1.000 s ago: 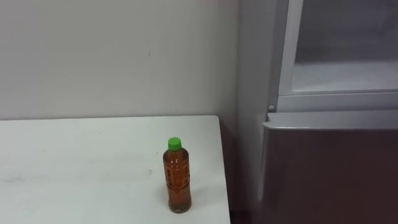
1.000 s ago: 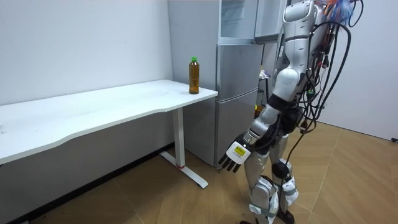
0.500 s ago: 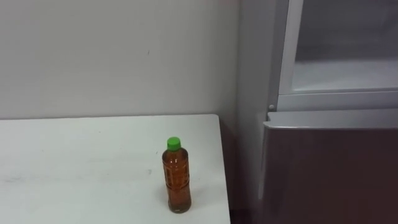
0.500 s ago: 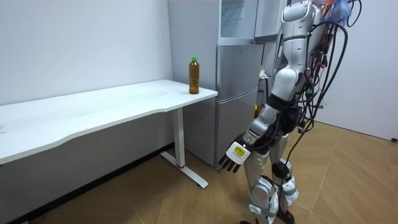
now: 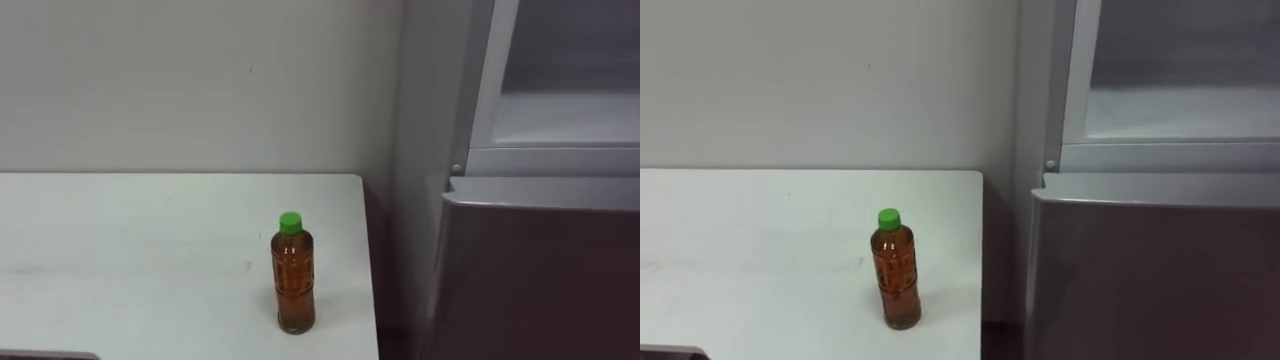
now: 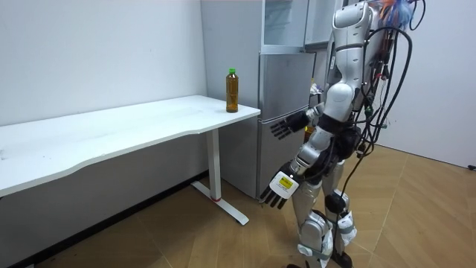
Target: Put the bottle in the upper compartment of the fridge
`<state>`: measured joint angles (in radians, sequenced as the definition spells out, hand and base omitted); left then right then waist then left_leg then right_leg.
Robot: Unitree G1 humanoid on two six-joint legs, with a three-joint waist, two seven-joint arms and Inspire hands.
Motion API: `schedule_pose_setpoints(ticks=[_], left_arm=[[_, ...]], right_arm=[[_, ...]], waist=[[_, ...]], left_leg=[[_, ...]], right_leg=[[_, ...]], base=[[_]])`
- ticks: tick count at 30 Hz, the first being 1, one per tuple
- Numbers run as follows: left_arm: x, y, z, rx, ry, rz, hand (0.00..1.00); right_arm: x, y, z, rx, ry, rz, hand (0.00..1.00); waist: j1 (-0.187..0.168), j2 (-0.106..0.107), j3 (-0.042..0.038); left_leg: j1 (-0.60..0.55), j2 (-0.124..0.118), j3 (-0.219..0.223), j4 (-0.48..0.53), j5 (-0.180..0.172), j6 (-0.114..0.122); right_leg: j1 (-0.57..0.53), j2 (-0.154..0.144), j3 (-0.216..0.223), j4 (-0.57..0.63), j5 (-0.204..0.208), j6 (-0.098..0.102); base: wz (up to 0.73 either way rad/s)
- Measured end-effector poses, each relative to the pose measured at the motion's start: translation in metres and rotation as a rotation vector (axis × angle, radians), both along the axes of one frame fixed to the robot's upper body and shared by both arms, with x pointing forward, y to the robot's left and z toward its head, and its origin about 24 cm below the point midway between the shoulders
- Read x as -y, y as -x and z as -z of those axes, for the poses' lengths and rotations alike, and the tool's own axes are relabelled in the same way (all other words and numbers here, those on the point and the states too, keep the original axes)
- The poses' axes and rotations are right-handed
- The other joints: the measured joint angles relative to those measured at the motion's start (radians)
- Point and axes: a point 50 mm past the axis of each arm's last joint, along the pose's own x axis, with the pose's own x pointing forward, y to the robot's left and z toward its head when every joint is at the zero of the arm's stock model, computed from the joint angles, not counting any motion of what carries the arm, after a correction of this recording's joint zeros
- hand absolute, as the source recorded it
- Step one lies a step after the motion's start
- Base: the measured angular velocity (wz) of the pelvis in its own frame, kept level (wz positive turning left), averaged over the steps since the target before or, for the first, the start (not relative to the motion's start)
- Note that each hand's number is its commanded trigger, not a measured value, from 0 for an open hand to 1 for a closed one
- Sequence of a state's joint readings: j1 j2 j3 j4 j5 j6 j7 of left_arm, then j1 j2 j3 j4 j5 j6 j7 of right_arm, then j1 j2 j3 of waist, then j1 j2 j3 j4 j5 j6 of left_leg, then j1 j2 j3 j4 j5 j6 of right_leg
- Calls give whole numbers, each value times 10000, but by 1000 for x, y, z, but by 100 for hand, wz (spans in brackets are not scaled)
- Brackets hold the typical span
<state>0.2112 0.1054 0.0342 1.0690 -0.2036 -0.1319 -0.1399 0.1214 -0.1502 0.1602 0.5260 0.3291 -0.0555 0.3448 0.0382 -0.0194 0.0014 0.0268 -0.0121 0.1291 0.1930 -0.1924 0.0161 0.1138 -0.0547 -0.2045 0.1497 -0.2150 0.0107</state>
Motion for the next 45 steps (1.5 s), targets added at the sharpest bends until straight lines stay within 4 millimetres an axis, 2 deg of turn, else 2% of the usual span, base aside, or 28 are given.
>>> schedule_pose_setpoints(ticks=[5, 14, 16, 21, 25, 30, 31, 34, 40, 45], left_arm=[[-3, -3, -1, 118, -84, 34, 0], [-2, -2, -1, 70, -64, 31, 0], [-2, -3, -1, 101, -58, 90, 0], [-2, -3, -1, 99, -58, 105, 0], [-2, -3, -1, 96, -57, 113, 0], [-1, -3, -1, 82, -48, 117, 0], [-1, -3, -1, 75, -44, 115, 0], [-2, -2, -1, 43, -74, 108, 0], [-8, -2, -2, 75, -230, 114, 0], [-10, -3, -3, 82, -269, 124, 0]], right_arm=[[-12, -12, -24, 1222, -349, -549, 0], [-25, -25, -57, 2778, -818, -1443, 0], [-31, -30, -72, 3450, -898, -1736, 0], [-40, -35, -95, 4458, -1090, -2062, 0], [-43, -38, -115, 5313, -1095, -2110, 0], [-45, -41, -127, 5830, -1123, -2158, 0], [-45, -42, -132, 5965, -1100, -2170, 0], [-45, -44, -144, 6502, -1135, -2156, 0], [-37, -54, -162, 7250, -910, -1628, 0], [-32, -55, -164, 7325, -770, -1281, 0]], waist=[[132, -86, -16], [334, -13, -12], [445, 7, -7], [511, 25, -12], [512, 56, -34], [510, 54, -45], [510, -6, -85], [512, -65, -117], [523, -266, -84], [522, -308, -74]], left_leg=[[-103, 4, -18, 68, -2, 2], [13, 45, -87, 113, 0, -1], [-15, 67, -44, 109, -2, -3], [7, 67, -39, 125, -1, 0], [12, 71, -12, 123, 4, 4], [9, 69, -10, 114, 18, 4], [3, 67, -11, 100, 22, 6], [22, 63, -10, 43, 46, 0], [33, 64, -12, 42, 57, -5], [19, 64, -12, 37, 64, 11]], right_leg=[[-59, 0, -48, 34, 6, -3], [71, 27, -134, 182, 19, -14], [62, 35, -145, 232, 20, -17], [56, 30, -171, 233, 41, -26], [38, 28, -171, 237, 60, -30], [21, 30, -183, 237, 64, -33], [25, 29, -193, 237, 65, -33], [60, 30, -193, 234, 66, -32], [70, 35, -192, 216, 69, -33], [88, 38, -194, 214, 130, 4]], base=[[1], [2], [-6], [0], [-2], [0], [0], [0], [0], [0]])
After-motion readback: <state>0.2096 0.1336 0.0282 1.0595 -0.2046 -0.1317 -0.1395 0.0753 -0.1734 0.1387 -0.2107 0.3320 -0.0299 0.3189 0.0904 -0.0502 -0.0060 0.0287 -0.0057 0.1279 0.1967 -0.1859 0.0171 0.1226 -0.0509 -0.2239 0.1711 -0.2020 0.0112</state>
